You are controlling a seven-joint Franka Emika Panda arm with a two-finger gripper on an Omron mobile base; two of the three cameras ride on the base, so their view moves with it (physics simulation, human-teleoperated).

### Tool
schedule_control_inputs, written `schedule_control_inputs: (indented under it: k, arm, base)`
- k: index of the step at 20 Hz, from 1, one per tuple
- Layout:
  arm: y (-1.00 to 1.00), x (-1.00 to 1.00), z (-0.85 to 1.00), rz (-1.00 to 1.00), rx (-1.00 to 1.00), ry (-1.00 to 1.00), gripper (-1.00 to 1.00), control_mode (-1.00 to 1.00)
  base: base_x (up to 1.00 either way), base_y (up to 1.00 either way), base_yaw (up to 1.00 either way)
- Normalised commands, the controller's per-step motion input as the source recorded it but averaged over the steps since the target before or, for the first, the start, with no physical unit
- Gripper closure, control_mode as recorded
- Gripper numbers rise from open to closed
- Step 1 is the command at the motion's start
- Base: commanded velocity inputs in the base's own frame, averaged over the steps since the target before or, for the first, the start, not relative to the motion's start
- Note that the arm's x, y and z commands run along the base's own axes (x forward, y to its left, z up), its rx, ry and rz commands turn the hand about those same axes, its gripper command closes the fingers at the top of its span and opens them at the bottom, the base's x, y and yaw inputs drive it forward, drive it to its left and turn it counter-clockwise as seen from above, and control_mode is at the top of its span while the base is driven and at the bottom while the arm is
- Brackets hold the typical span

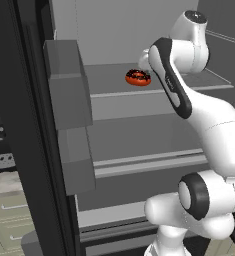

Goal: Take the donuts from the fridge and place them on the empty tray on the dining counter.

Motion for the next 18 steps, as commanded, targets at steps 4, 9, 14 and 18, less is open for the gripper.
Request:
schedule_control_inputs:
  k: [4, 9, 14, 18]
  arm:
    - [0.00, 0.40, -0.02, 0.00, 0.00, 0.00, -1.00, -1.00]
    - [0.04, 0.28, -0.15, 0.00, 0.00, 0.00, -1.00, -1.00]
    - [0.02, 0.26, -0.21, 0.00, 0.00, 0.00, -1.00, -1.00]
    - [0.04, 0.29, -0.17, 0.00, 0.00, 0.00, -1.00, -1.00]
  base:
    - [0.00, 0.00, 0.00]
    - [0.00, 0.00, 0.00]
    - [0.00, 0.00, 0.00]
    - [0.00, 0.00, 0.00]
